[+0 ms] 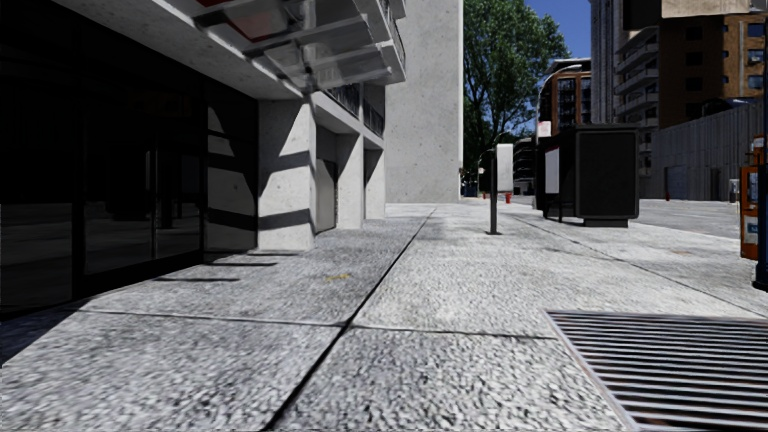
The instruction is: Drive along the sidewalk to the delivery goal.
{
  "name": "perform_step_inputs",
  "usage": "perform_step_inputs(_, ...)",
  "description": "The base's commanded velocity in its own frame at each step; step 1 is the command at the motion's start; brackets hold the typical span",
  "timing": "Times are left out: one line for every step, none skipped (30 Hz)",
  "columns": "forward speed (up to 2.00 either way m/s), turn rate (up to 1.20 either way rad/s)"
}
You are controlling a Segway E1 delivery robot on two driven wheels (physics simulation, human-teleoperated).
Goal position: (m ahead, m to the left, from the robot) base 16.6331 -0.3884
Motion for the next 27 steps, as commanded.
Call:
perform_step_inputs(2.00,0.00)
perform_step_inputs(2.00,0.00)
perform_step_inputs(2.00,0.00)
perform_step_inputs(2.00,0.00)
perform_step_inputs(2.00,0.00)
perform_step_inputs(2.00,0.00)
perform_step_inputs(2.00,0.00)
perform_step_inputs(2.00,0.00)
perform_step_inputs(2.00,0.00)
perform_step_inputs(2.00,0.00)
perform_step_inputs(2.00,0.00)
perform_step_inputs(2.00,0.00)
perform_step_inputs(2.00,0.00)
perform_step_inputs(2.00,0.00)
perform_step_inputs(2.00,0.00)
perform_step_inputs(2.00,0.00)
perform_step_inputs(2.00,0.00)
perform_step_inputs(2.00,0.00)
perform_step_inputs(2.00,0.00)
perform_step_inputs(2.00,0.00)
perform_step_inputs(2.00,0.00)
perform_step_inputs(2.00,0.00)
perform_step_inputs(2.00,0.00)
perform_step_inputs(2.00,0.00)
perform_step_inputs(2.00,0.00)
perform_step_inputs(2.00,0.00)
perform_step_inputs(2.00,0.00)
